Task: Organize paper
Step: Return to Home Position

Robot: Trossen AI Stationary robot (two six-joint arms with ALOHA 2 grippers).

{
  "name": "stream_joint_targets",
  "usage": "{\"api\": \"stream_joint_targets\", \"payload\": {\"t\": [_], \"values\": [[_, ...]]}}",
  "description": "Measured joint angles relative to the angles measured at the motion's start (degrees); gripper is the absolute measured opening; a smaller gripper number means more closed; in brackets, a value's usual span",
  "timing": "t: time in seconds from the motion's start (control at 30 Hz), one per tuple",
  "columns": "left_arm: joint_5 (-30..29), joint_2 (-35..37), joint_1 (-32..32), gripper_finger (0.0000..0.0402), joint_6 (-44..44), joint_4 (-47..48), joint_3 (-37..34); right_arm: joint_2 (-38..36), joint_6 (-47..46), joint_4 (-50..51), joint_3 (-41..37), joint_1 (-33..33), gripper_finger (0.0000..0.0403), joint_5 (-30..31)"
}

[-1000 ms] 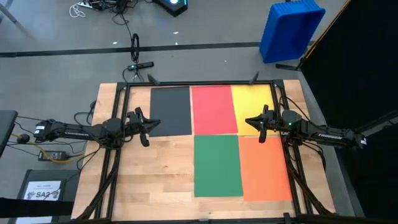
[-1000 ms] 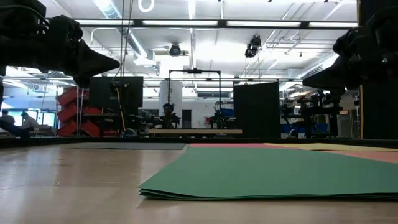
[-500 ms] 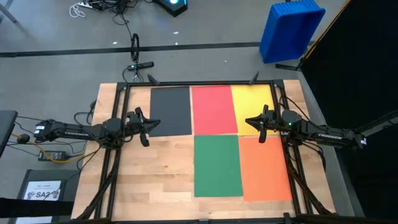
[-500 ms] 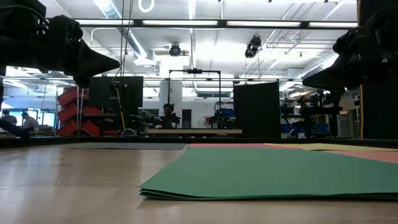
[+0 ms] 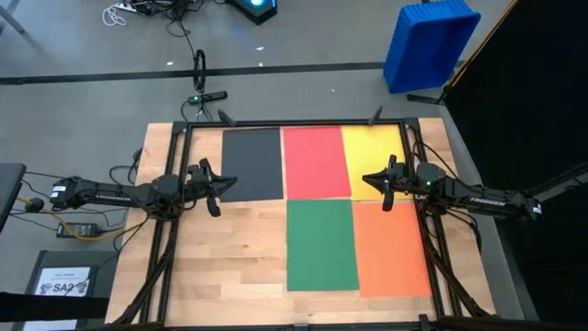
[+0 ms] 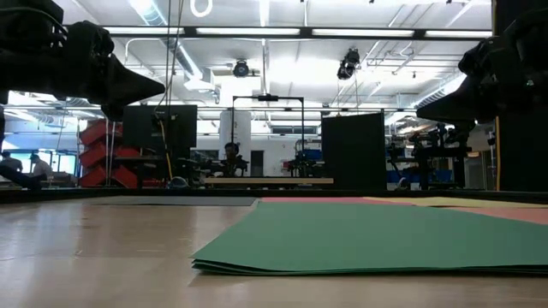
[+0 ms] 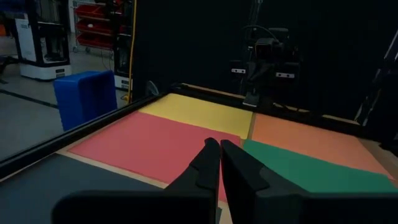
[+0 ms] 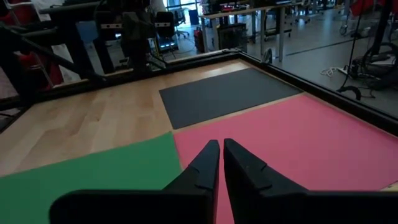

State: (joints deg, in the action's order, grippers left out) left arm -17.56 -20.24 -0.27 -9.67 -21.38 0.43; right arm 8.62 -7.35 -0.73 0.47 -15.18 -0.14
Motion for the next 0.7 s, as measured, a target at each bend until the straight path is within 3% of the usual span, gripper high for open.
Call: {"api": "stream_joint_targets", "payload": {"t": [0.7], "values": [[-0.02,0.0,0.0,0.0,0.0,0.0,-0.02,0.0,0.0,0.0,-0.02,0.0,0.0006,0.02]]}}
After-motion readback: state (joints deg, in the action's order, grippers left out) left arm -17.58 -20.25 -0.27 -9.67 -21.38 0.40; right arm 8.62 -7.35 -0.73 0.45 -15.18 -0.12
